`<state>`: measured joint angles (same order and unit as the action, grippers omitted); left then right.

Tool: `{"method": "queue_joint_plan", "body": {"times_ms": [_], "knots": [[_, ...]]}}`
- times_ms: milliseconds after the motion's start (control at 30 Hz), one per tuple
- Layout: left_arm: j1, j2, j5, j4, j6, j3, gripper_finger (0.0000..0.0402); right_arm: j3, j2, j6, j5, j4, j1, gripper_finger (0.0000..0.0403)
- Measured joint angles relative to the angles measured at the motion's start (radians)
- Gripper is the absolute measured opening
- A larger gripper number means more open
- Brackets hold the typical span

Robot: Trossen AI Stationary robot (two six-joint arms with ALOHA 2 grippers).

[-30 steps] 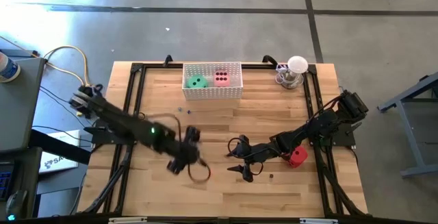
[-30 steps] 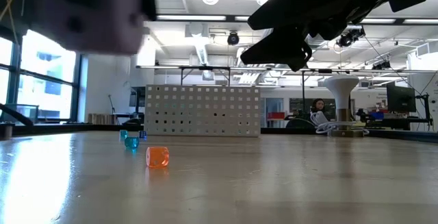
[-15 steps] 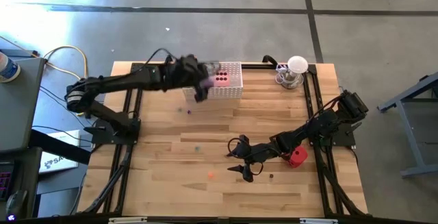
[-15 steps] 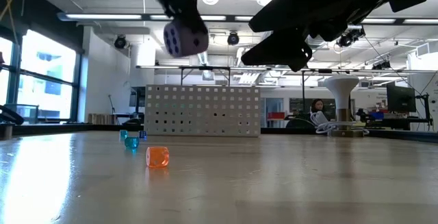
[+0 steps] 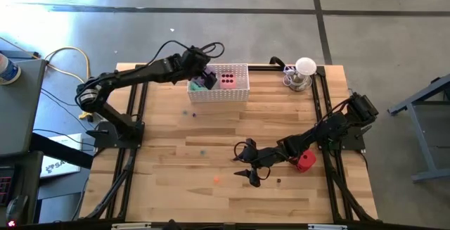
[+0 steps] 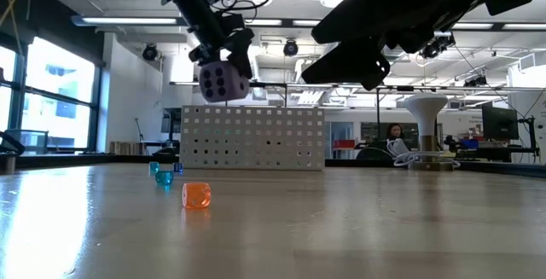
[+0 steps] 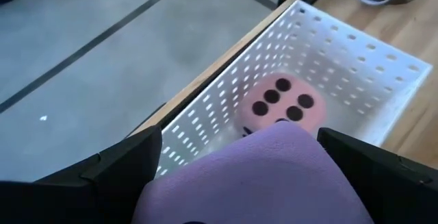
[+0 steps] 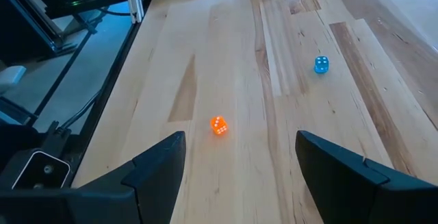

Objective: Pick & Place Dice
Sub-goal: Put the large violet dice into the white basket

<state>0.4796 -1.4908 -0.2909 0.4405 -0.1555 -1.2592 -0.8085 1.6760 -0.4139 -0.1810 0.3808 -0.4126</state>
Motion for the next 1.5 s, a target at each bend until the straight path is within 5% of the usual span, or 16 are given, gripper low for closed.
{"method": "queue_joint_plan", "body": {"times_ms": [367,633,1500], "knots": [[-0.016,-0.002,0.010,-0.017,0.022,0.000,0.0373,0.000,0.000,0.002,-0.003,-0.006,0.000,0.0268],[-0.015,-0.002,-0.107,-0.019,-0.081,0.000,0.0391,0.000,0.000,0.001,-0.003,-0.006,0.000,0.0268],[0.015,-0.067,-0.081,0.059,-0.154,0.001,0.0400,0.000,0.000,-0.001,-0.003,-0.011,0.000,0.0268]]}}
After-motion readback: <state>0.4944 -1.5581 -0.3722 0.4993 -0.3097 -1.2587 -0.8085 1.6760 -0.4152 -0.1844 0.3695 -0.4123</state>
